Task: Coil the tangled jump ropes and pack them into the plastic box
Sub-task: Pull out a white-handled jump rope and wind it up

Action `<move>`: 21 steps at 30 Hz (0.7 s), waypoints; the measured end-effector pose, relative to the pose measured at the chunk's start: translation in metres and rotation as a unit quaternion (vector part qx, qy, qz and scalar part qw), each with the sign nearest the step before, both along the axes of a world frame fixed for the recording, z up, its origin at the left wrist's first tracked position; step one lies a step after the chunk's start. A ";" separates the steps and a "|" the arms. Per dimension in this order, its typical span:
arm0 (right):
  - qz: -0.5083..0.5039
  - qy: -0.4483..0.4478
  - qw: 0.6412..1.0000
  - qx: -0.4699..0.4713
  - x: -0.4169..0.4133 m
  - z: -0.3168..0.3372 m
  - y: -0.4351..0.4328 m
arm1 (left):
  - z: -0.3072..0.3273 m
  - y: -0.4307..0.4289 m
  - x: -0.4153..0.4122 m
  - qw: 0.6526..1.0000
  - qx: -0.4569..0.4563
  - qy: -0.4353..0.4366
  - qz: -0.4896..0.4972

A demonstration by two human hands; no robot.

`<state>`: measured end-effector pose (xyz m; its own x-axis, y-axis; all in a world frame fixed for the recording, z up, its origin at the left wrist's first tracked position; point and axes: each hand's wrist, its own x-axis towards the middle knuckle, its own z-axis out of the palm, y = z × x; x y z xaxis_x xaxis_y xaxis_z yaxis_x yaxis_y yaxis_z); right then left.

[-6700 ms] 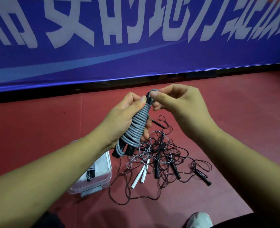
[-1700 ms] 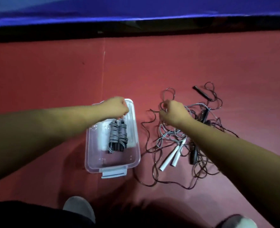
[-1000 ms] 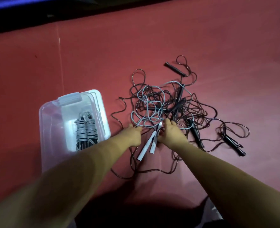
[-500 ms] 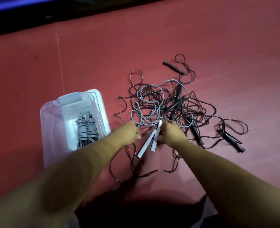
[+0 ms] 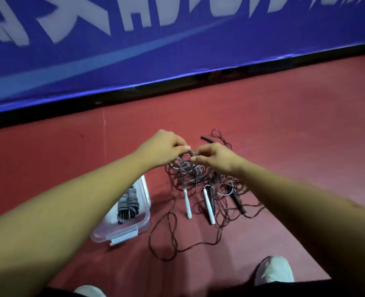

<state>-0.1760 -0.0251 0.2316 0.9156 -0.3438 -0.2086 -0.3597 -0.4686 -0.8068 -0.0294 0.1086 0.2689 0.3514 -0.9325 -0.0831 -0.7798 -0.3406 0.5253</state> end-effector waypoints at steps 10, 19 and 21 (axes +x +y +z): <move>-0.041 -0.154 0.985 -0.062 -0.050 0.161 0.027 | 0.071 0.035 -0.031 0.983 -0.155 0.100 0.001; 0.022 -0.038 0.995 -0.092 -0.070 0.141 0.012 | 0.101 0.043 -0.054 0.865 -0.290 0.409 0.025; 0.007 -0.021 0.999 -0.028 -0.074 0.121 0.009 | 0.094 0.041 -0.051 0.875 -0.278 0.395 0.035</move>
<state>-0.2502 -0.0165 0.3523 0.9277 -0.3417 -0.1500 -0.3191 -0.5180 -0.7936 -0.0803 0.1495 0.3632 0.4479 -0.8840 0.1341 -0.0861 0.1067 0.9906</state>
